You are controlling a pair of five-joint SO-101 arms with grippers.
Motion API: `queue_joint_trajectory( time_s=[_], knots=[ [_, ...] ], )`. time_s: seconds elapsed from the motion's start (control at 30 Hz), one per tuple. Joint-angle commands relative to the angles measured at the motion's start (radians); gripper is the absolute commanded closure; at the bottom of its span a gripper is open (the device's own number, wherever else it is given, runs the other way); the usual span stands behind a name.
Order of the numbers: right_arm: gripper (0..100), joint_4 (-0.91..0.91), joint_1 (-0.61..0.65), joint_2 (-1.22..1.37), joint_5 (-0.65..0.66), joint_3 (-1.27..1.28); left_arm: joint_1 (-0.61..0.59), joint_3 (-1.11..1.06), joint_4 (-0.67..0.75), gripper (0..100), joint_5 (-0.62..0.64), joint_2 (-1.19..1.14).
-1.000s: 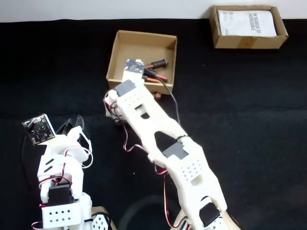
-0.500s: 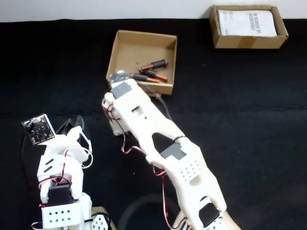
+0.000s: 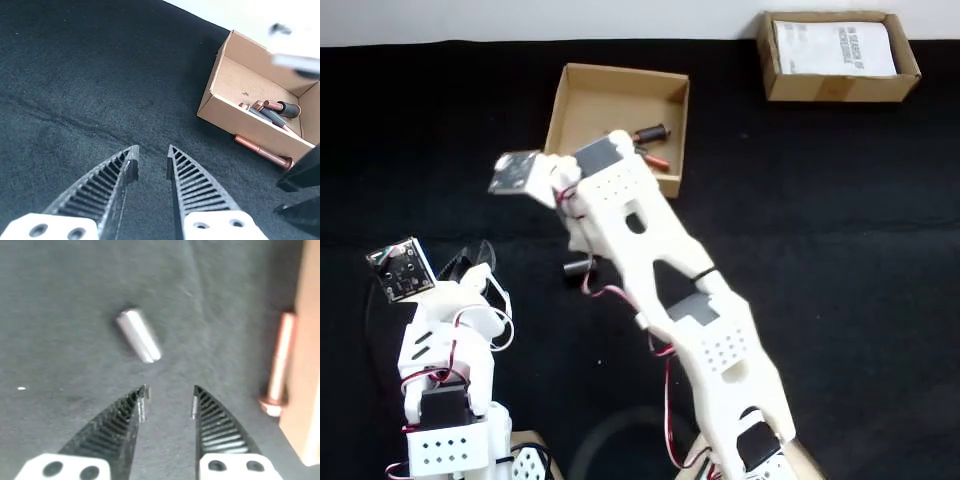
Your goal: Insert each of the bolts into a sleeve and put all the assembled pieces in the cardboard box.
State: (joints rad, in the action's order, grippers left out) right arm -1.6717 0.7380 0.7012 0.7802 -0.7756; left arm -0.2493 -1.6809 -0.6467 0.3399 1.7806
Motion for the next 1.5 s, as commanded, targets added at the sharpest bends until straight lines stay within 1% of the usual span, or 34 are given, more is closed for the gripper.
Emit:
queue_joint_trajectory(
  time_s=[0.0, 0.13, 0.3, 0.47, 0.8, 0.87, 0.93, 1.07, 1.13, 1.17, 1.3, 1.4, 1.47],
  knots=[
    [87.5, -0.028, 0.071, -0.005, 0.018, -0.045, -0.012, -0.016, -0.002, 88, -0.006, 0.001],
    [87.5, -0.019, 0.085, 0.054, 0.02, -0.056, -0.012, -0.016, -0.002, 88, -0.006, 0.007],
    [87.5, 0.053, 0.081, 0.128, 0.025, -0.058, -0.012, -0.016, -0.002, 88, -0.006, 0.007],
    [87.5, 0.107, 0.074, 0.168, 0.075, -0.058, -0.012, -0.016, -0.015, 88, -0.006, 0.01],
    [88.1, 0.191, 0.054, 0.263, 0.077, -0.058, -0.012, -0.016, -0.043, 88, -0.006, 0.035],
    [90.9, 0.193, 0.054, 0.278, 0.077, -0.058, -0.012, -0.016, -0.043, 88, -0.006, 0.035],
    [98.5, 0.188, 0.054, 0.285, 0.072, -0.058, -0.012, -0.016, -0.043, 88, -0.006, 0.035],
    [99.2, 0.186, 0.038, 0.282, 0.068, -0.062, -0.012, -0.016, -0.043, 88, -0.006, 0.035],
    [99.1, 0.165, 0.019, 0.282, 0.058, -0.125, -0.012, -0.016, -0.043, 88, -0.006, 0.035],
    [99.1, 0.139, 0.005, 0.282, 0.034, -0.18, -0.012, -0.016, -0.043, 88, -0.006, 0.035],
    [99.1, 0.005, -0.058, 0.282, -0.066, -0.49, -0.012, -0.016, -0.043, 88, -0.006, 0.035],
    [99.1, -0.097, -0.124, 0.282, -0.11, -0.739, -0.01, -0.015, -0.041, 88, -0.006, 0.033],
    [99.1, -0.096, -0.196, 0.28, -0.155, -0.863, -0.008, -0.015, -0.041, 88, -0.006, 0.033]
  ],
)
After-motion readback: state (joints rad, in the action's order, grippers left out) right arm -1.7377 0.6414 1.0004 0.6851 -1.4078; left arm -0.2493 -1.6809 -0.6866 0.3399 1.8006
